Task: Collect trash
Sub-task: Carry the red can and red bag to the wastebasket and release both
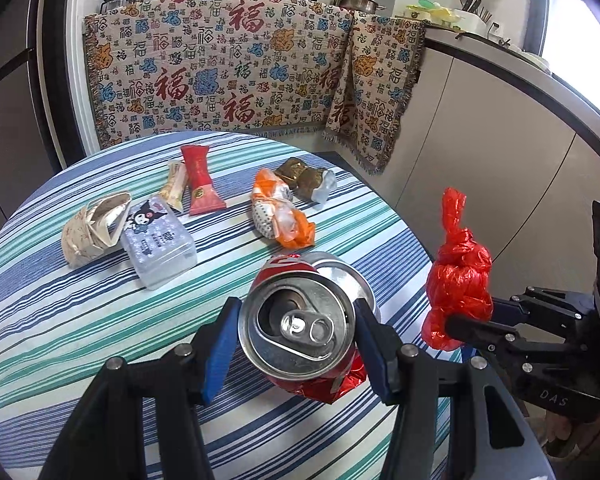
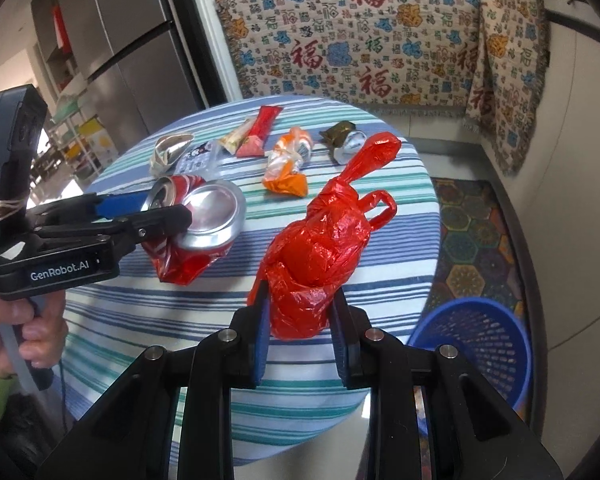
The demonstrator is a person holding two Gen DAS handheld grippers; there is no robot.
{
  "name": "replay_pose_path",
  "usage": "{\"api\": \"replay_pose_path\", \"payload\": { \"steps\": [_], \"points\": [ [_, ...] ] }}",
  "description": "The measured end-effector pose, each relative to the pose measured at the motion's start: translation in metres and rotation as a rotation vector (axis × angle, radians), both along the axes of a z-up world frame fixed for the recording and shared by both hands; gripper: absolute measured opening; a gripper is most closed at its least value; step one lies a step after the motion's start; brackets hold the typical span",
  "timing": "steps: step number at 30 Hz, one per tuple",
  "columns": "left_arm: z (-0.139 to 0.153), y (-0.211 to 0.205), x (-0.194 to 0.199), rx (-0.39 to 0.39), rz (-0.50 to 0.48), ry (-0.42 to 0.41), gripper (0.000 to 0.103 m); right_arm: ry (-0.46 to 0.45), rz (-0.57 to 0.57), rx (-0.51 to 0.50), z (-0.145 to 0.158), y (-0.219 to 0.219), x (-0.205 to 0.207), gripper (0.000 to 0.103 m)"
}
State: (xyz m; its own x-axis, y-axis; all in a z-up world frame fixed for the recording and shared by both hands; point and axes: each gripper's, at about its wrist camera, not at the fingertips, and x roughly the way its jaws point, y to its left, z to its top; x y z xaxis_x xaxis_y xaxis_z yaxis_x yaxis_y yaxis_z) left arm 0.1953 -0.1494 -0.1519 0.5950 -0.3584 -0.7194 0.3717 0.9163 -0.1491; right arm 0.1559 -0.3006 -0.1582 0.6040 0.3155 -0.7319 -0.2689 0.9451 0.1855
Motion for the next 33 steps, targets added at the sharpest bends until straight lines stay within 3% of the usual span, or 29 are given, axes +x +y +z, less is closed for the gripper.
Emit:
{"api": "replay_pose_path", "payload": {
  "steps": [9,20,33],
  "points": [
    [0.001,-0.05,-0.002,-0.005,-0.062,0.001,0.057,0.003,-0.131,0.04,0.004,-0.069,-0.009,0.026],
    [0.001,-0.141,-0.006,-0.017,-0.18,0.014,0.057,0.061,-0.297,0.038,-0.01,-0.173,-0.03,0.027],
    [-0.043,-0.236,0.008,0.033,-0.258,0.081,0.057,0.177,-0.369,0.02,-0.046,-0.232,-0.027,0.027]
  ]
}}
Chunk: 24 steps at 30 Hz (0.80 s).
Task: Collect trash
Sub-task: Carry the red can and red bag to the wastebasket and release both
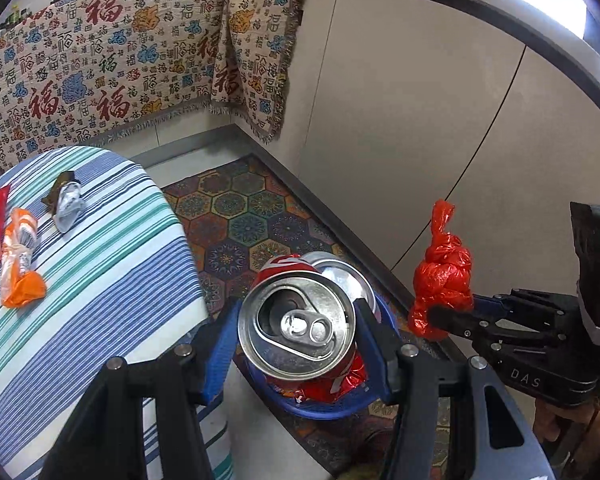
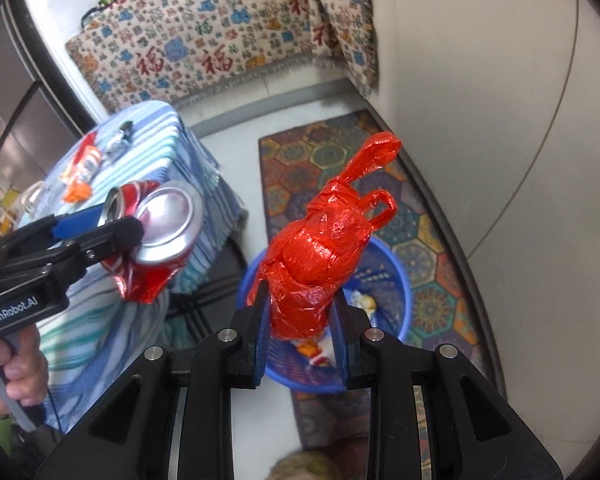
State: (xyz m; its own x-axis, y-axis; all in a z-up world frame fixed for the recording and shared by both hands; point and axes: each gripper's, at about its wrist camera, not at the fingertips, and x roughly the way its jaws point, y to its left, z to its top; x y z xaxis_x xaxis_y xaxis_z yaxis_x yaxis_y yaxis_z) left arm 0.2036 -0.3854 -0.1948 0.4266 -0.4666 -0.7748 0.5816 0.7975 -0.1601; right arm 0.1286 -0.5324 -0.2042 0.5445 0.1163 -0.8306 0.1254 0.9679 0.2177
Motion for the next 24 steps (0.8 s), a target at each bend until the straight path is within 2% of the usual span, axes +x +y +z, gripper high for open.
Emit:
{"api": "replay_pose_path", "payload": {
  "steps": [7,19,22,24],
  "points": [
    [-0.021,-0.029,0.011,0.029,-0.018,0.026,0.057,0.035,-0.023,-0.013,-0.013,-0.013,0.006,0.027],
    [-0.037,-0.048,0.033,0.029,-0.031,0.054,0.057,0.08,-0.025,-0.034,-0.036,-0.011,0.015,0.029],
    [-0.043,-0.054,0.041,0.018,-0.054,0.079,0.057,0.074,-0.017,-0.036,-0.04,-0.011,0.017,0.039],
    [-0.046,-0.057,0.047,0.008,-0.054,0.103,0.066,0.064,-0.021,-0.031,-0.039,-0.013,0.016,0.055]
  ]
}}
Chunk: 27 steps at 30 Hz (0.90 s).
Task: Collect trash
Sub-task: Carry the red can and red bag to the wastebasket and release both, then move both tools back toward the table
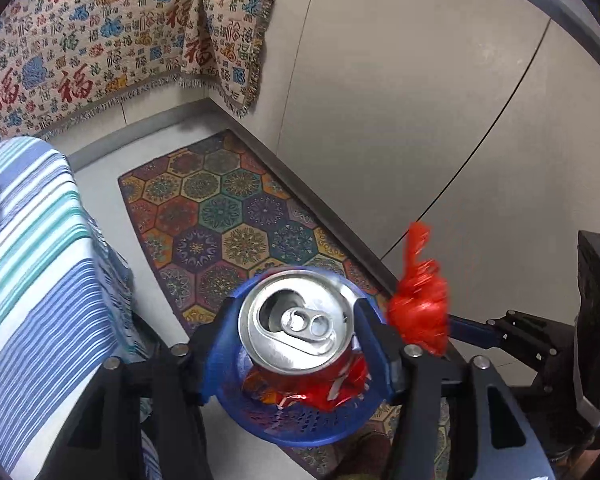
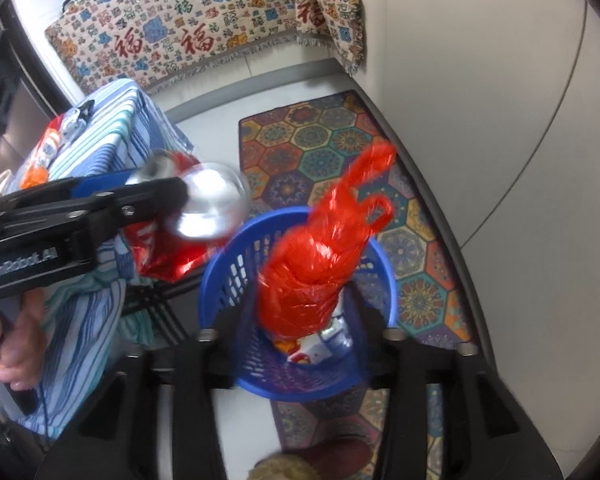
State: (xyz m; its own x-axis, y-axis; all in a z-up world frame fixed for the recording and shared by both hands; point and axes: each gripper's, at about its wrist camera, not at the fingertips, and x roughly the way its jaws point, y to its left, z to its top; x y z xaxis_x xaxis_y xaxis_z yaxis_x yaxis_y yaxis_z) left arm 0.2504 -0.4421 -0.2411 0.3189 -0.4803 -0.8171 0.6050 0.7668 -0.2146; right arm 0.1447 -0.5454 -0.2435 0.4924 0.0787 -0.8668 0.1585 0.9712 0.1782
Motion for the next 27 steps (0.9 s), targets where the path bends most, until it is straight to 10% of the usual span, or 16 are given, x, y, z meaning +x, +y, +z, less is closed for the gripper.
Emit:
{"api": "replay_pose_path", "payload": {
  "steps": [13,27],
  "points": [
    [0.05,0.064,-0.036,-0.059,0.036,-0.062,0.069,-0.159,-0.053,-0.12,0.051,0.017,-0.007,0.085],
    [0.052,0.311,-0.072,0.128,0.417,-0.134,0.07,-0.26,0.342,-0.022,0.076,0.209,0.022,0.085]
  ]
}}
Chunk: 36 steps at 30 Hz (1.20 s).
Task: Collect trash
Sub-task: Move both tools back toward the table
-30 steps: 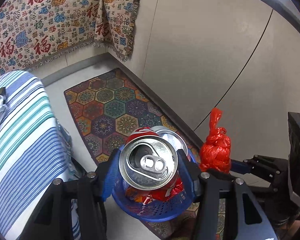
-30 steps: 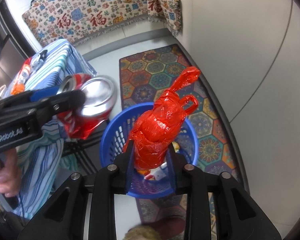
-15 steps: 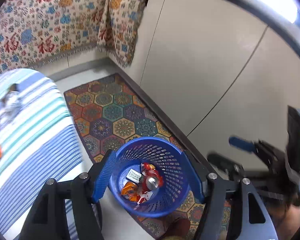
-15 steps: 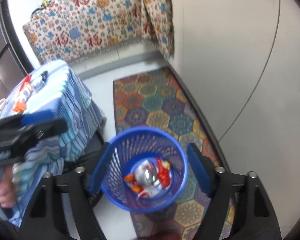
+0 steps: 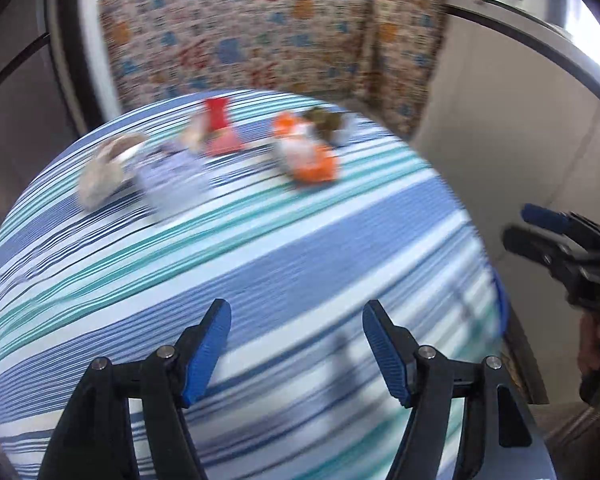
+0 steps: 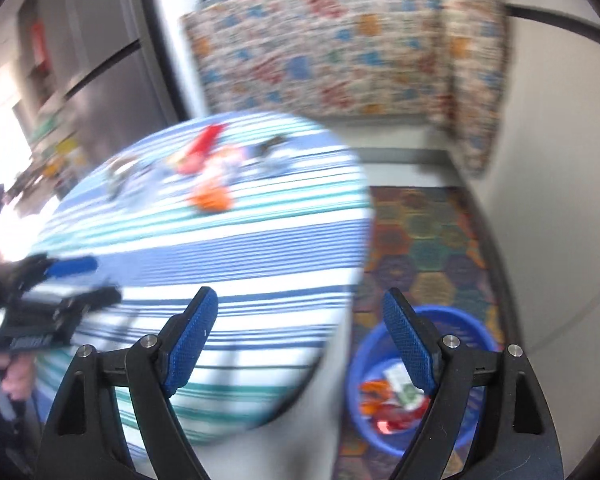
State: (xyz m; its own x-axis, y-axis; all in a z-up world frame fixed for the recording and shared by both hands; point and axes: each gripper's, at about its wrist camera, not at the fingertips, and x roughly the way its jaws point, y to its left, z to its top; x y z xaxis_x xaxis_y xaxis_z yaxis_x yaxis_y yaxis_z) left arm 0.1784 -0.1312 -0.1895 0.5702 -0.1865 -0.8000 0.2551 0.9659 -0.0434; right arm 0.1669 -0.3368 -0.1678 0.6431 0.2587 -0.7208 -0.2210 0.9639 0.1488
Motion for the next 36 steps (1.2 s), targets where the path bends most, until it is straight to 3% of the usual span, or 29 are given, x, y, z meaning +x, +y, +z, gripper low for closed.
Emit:
{"api": "replay_pose_path", "payload": {
  "steps": [4,8,16,22,25,27,30,36],
  "points": [
    [-0.006,0.062,0.014,0.027,0.125,0.005,0.07,0.032,0.129,-0.055,-0.014,0.064,0.009,0.085],
    [-0.016,0.098,0.029,0.04,0.186,0.033,0.07,0.069,0.167,-0.096,-0.03,0.1,0.015,0.085],
    [-0.022,0.124,0.052,0.047,0.195,0.028,0.082,0.135,0.127,-0.116,-0.044,0.108,0.046,0.087],
    [-0.027,0.13,0.071,0.046,0.173,-0.003,0.094,0.138,0.096,-0.145,-0.045,0.116,0.065,0.097],
    [-0.026,0.134,0.082,0.047,0.173,-0.003,0.094,0.135,0.084,-0.146,-0.046,0.117,0.076,0.097],
    [-0.025,0.144,0.083,0.044,0.177,-0.001,0.094,0.129,0.076,-0.145,-0.045,0.117,0.083,0.091],
    [-0.02,0.153,0.086,-0.002,0.174,-0.005,0.094,0.095,0.072,-0.117,-0.036,0.115,0.09,0.09],
    [0.017,0.161,0.087,-0.184,0.155,-0.067,0.094,-0.01,0.042,-0.038,-0.008,0.109,0.103,0.09]
  ]
}}
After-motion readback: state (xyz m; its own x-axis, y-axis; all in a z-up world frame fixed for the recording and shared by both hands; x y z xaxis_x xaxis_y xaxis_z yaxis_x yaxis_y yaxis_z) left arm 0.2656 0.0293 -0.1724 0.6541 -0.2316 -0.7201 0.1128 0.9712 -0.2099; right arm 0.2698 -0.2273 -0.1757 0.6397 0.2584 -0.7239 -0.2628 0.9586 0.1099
